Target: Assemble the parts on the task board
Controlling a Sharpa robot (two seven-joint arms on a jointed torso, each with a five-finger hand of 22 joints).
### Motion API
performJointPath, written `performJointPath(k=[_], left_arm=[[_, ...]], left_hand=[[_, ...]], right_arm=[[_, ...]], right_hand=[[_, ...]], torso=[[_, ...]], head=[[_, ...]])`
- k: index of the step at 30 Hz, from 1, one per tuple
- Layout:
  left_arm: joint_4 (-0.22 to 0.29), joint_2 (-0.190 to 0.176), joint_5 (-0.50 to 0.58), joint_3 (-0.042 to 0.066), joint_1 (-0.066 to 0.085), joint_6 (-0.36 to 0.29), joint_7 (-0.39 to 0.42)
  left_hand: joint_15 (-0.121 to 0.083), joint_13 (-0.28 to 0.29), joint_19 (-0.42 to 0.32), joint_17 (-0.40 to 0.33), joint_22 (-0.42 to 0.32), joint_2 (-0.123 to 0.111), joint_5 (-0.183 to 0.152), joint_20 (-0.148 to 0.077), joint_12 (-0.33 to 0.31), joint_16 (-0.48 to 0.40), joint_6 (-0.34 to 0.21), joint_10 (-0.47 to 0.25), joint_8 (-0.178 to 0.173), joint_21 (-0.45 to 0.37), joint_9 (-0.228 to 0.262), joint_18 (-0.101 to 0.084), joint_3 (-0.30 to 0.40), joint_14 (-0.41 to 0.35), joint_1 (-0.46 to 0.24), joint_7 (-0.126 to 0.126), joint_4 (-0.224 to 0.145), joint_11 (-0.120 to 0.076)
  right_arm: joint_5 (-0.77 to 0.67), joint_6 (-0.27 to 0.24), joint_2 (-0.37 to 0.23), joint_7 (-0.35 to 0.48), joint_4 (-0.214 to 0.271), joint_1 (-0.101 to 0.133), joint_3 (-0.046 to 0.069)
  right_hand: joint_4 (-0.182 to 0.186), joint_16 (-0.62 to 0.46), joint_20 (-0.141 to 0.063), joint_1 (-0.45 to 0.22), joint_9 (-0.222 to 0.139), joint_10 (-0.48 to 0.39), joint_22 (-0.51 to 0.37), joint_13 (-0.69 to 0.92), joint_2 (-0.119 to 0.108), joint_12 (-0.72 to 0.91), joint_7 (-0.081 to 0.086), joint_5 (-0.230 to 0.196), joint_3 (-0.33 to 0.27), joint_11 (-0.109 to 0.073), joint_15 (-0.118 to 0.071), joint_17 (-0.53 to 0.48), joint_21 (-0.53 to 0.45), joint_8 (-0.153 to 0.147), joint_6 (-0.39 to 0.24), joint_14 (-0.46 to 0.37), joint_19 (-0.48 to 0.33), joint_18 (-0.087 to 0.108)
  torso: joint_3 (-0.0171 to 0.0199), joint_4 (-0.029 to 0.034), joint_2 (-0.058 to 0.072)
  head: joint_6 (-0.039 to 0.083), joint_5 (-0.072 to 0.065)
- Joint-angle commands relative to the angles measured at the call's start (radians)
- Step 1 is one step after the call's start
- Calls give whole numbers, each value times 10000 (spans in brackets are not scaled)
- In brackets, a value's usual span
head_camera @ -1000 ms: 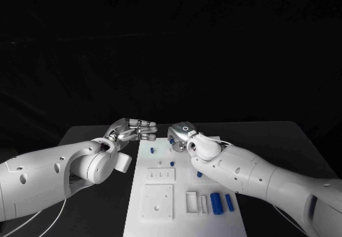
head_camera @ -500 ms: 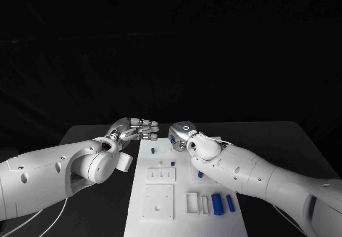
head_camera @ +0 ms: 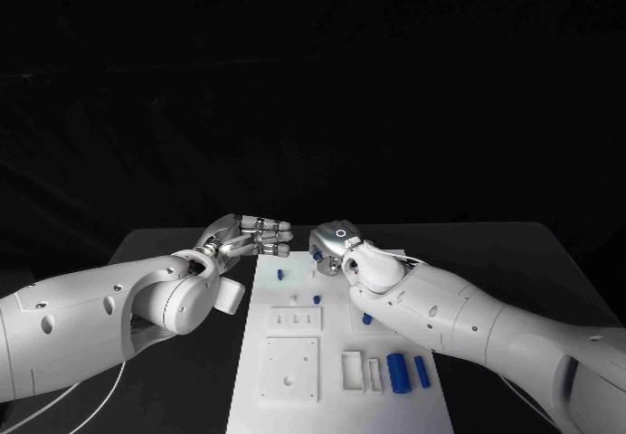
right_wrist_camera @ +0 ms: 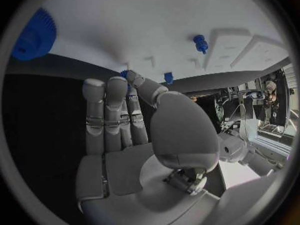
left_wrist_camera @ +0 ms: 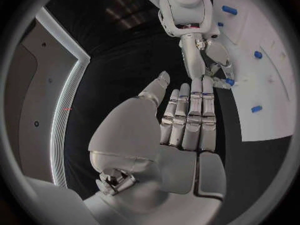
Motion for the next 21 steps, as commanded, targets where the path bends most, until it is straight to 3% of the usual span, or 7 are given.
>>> performJointPath(k=[1, 7, 14, 21], left_arm=[[30, 33, -40, 11, 24, 103, 62], [42, 43, -49, 11, 39, 101, 60], [21, 54, -52, 10, 51, 91, 41], [-71, 83, -53, 8, 53, 98, 29]], left_hand=[[16, 11, -72, -6, -9, 2, -13, -10, 30, -15, -17, -49, 19, 13, 11, -166, 9, -19, -86, 19, -32, 33], [16, 11, -72, -6, -9, 2, -13, -10, 30, -15, -17, -49, 19, 13, 11, -166, 9, -19, -86, 19, -32, 33], [16, 11, -72, -6, -9, 2, -13, -10, 30, -15, -17, -49, 19, 13, 11, -166, 9, -19, -86, 19, -32, 33], [16, 11, -72, -6, -9, 2, -13, -10, 30, -15, -17, -49, 19, 13, 11, -166, 9, -19, -86, 19, -32, 33]], right_arm=[[-158, 196, 69, -8, -45, -5, -3], [-88, 298, 137, 58, -95, -5, -4], [-80, 434, 111, 63, -17, -6, -5], [-102, 542, 39, 14, 21, -6, -5]], right_hand=[[33, -55, 28, 32, 4, 202, 83, 25, 62, 12, 38, 29, 56, -131, -36, 13, -117, 55, 33, 5, 115, 85], [36, -61, 39, 31, 4, 173, 111, 25, 62, 12, 46, 31, 40, -122, -25, 9, -199, 57, 12, 7, 121, 90], [24, -67, 43, 35, 7, 171, 145, 27, 75, 13, 44, 45, 48, -121, -29, 3, -231, 59, 14, 7, 141, 94], [1, -52, 43, -4, 11, 186, 211, 29, 66, 12, 42, 55, 93, -124, -33, 2, -243, 58, 27, 5, 168, 90]], torso=[[-3, 2, 17], [-10, 16, 26], [-24, -24, 11], [-29, -37, 22]], head=[[-15, 11], [-50, 28], [-85, 129], [-119, 114]])
